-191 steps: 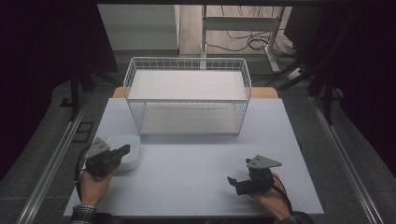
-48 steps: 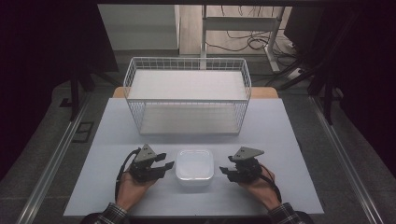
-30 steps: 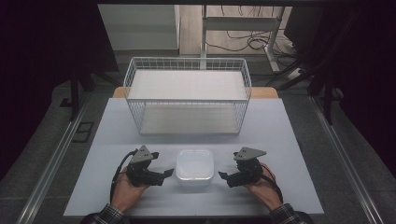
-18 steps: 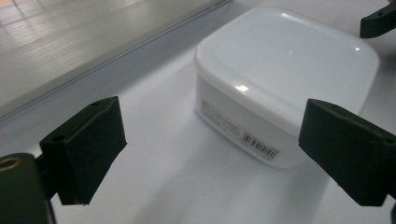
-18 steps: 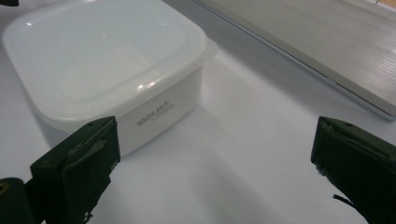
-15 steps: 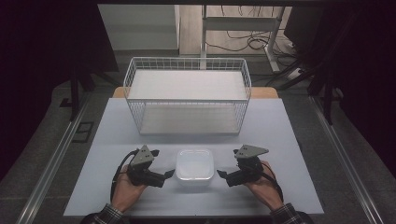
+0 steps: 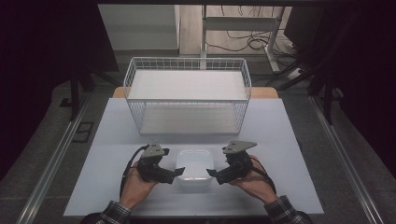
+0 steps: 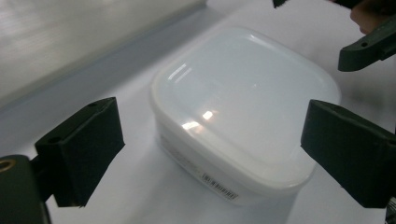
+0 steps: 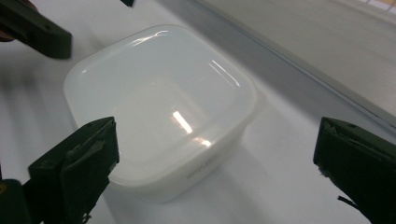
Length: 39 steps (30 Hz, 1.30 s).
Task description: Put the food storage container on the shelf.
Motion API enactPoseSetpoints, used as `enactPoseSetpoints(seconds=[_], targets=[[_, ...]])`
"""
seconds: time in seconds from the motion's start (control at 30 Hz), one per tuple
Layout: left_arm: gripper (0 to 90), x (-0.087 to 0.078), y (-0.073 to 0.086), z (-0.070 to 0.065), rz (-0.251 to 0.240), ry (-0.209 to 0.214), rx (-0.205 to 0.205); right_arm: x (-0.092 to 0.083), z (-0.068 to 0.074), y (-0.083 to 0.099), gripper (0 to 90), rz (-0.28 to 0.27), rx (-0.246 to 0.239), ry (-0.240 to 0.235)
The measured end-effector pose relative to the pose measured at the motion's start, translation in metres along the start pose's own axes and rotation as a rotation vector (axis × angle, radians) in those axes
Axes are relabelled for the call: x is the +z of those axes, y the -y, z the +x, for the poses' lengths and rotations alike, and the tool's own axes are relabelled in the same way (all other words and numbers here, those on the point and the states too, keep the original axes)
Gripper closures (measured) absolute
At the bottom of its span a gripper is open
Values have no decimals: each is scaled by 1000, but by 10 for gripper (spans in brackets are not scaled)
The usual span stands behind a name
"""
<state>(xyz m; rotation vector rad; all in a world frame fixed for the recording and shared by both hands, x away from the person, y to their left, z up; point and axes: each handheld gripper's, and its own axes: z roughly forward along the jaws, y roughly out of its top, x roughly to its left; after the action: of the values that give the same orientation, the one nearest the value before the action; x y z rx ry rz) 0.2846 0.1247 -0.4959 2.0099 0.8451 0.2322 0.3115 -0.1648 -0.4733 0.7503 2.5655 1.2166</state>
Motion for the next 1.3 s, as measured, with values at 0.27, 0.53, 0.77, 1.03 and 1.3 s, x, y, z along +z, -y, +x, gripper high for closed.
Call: enactPoseSetpoints(seconds=[0.27,0.53,0.77,1.03,1.3], targets=[[35,18,-2,1,51,12,-21,17,-5,-6,62,39,70,-73],[116,18,4,5,49,118,-94,26,-3,2,55,81,131,-133],[209,7,6,-4,68,89,-139,19,4,4,167,125,201,-150],[540,-14,12,-8,36,71,-199,-6,7,7,562,88,254,-103],[690,-20,13,-7,-14,34,-241,-12,6,8,707,14,320,-79]])
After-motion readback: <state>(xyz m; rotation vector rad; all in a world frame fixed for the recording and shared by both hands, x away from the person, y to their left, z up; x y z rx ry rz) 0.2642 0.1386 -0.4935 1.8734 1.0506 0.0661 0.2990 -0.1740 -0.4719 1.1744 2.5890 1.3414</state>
